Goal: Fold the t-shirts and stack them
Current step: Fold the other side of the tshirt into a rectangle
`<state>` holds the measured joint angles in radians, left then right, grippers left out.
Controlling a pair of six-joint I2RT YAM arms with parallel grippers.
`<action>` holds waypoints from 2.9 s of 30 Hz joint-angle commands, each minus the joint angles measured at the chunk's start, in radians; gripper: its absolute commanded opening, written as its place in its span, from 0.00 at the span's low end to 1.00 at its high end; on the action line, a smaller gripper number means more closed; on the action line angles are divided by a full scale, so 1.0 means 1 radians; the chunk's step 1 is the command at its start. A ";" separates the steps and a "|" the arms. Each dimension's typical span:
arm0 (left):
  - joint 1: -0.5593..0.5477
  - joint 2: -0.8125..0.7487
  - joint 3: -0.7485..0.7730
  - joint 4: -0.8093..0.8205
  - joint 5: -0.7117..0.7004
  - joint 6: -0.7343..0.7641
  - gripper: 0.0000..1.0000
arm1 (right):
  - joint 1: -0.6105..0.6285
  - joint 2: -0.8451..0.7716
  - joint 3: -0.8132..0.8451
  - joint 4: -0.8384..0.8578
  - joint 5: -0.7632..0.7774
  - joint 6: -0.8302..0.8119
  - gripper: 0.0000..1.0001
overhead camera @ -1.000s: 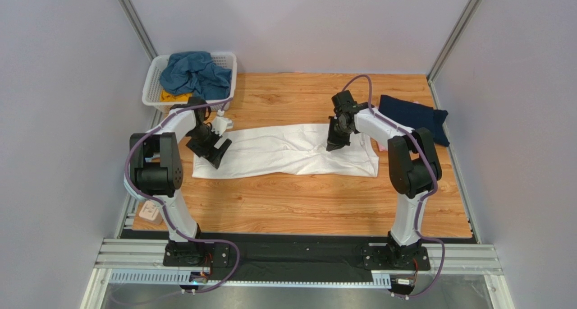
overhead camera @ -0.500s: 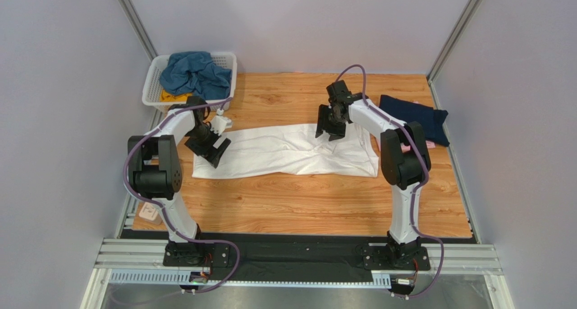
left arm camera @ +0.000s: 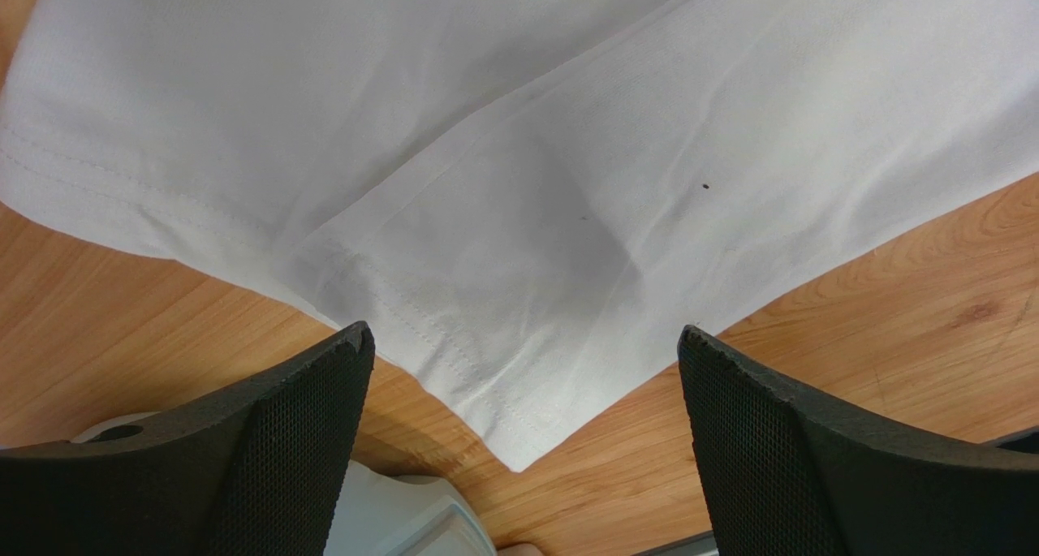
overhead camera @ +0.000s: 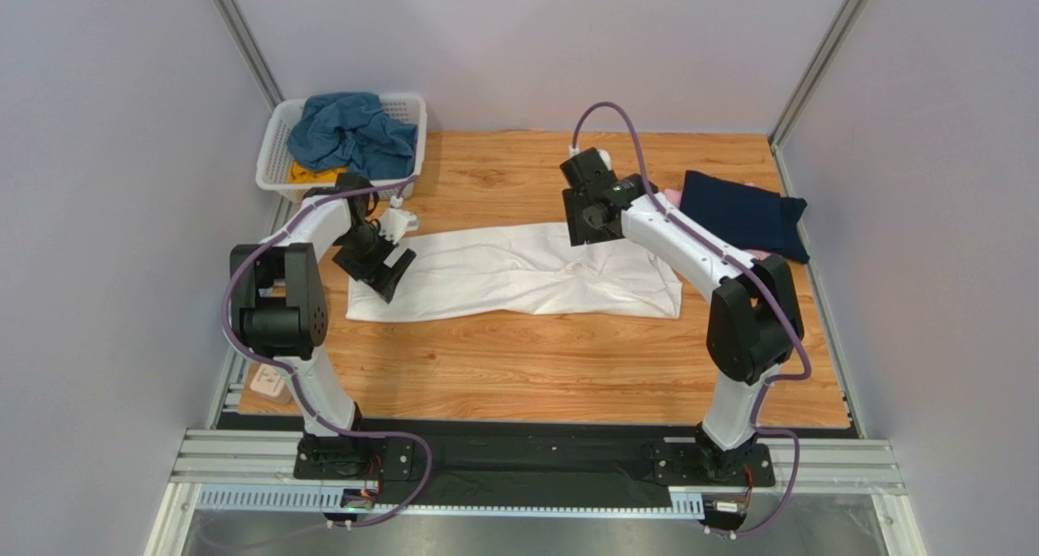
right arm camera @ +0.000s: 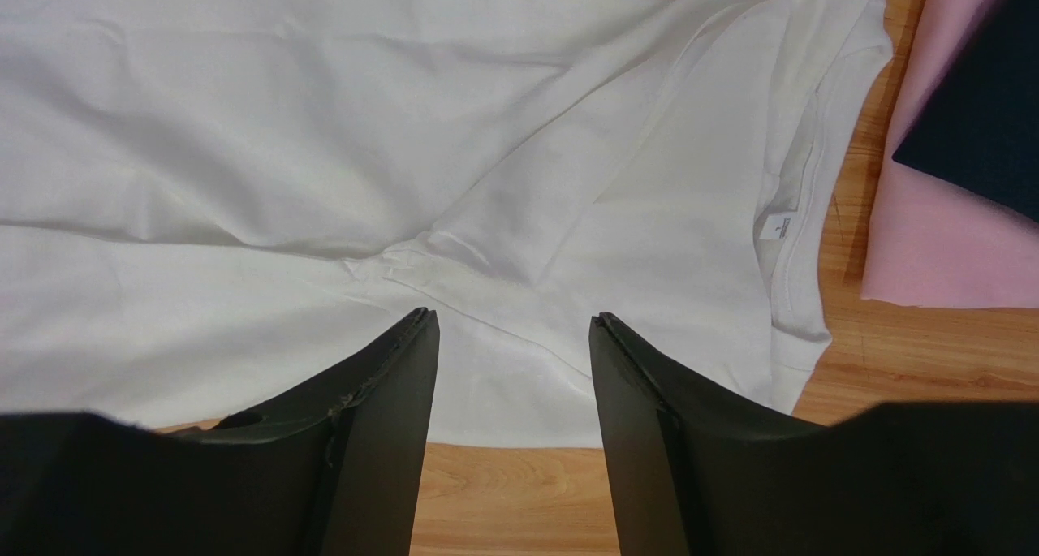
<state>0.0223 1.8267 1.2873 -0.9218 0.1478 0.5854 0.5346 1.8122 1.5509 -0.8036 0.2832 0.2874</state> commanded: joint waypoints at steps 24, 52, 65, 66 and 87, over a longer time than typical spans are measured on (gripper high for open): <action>0.004 -0.032 0.012 -0.029 0.021 0.021 1.00 | 0.156 0.165 -0.086 -0.023 0.323 -0.143 0.51; 0.002 -0.020 0.001 -0.026 0.003 0.030 1.00 | 0.154 0.248 -0.023 0.027 0.306 -0.154 0.35; 0.002 -0.018 -0.014 -0.022 -0.010 0.037 1.00 | 0.140 0.274 0.003 0.038 0.304 -0.162 0.04; 0.002 -0.021 -0.014 -0.020 -0.010 0.039 1.00 | 0.140 0.272 0.003 0.038 0.304 -0.162 0.00; 0.002 -0.023 0.001 -0.055 0.012 0.048 1.00 | 0.142 0.378 0.265 -0.028 0.226 -0.172 0.10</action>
<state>0.0223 1.8267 1.2652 -0.9527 0.1478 0.6094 0.6773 2.1212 1.7508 -0.8268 0.5457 0.1257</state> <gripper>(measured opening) 0.995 0.046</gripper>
